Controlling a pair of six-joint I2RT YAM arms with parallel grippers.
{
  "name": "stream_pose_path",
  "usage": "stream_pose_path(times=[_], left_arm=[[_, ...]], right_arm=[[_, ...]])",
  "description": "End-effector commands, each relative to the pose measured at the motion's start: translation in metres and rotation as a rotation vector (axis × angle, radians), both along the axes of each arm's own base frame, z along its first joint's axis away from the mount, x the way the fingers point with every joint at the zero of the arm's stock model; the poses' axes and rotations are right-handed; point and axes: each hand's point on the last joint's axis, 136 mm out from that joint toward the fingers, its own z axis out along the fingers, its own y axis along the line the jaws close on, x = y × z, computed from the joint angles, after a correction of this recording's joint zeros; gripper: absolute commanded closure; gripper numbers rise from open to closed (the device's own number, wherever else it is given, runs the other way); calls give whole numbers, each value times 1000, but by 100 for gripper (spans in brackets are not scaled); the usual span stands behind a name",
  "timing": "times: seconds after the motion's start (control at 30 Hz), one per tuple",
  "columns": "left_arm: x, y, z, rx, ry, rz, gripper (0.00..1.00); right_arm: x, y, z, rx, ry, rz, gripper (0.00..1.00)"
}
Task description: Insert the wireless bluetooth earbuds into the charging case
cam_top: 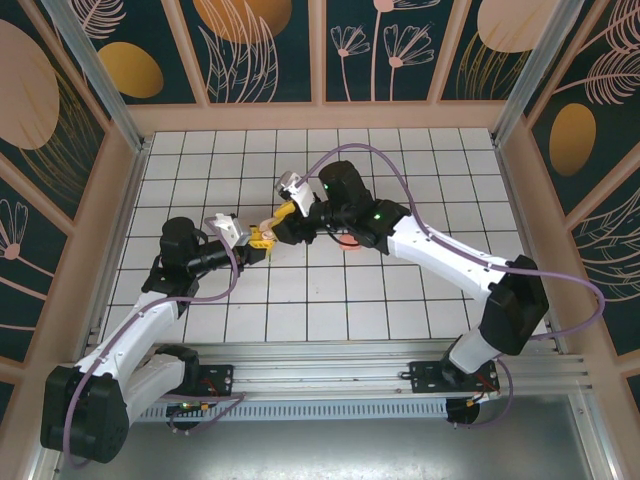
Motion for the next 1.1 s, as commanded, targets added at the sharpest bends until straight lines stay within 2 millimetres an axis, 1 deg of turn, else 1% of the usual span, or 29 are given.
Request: stream_pose_path(times=[0.0, 0.33, 0.5, 0.67, 0.77, 0.9, 1.07], left_arm=[[-1, -4, 17, -9, -51, -26, 88], [-2, -4, 20, -14, -58, -30, 88], [-2, -4, 21, -14, -60, -28, 88], [-2, -4, 22, -14, -63, -27, 88], [-3, -4, 23, -15, -67, -29, 88], [-3, -4, 25, -18, -68, -28, 88], [-3, -4, 24, -19, -64, -26, 88]], right_arm=[[-2, 6, 2, -8, -13, 24, 60], [4, 6, -15, -56, 0, -4, 60], [5, 4, -20, -75, 2, -15, 64], [3, -1, -19, -66, 7, -10, 72], [1, -4, -17, -45, 15, -4, 74], [-1, -8, -16, -23, 27, 1, 77], [-8, -11, -16, -5, 36, 44, 78]])
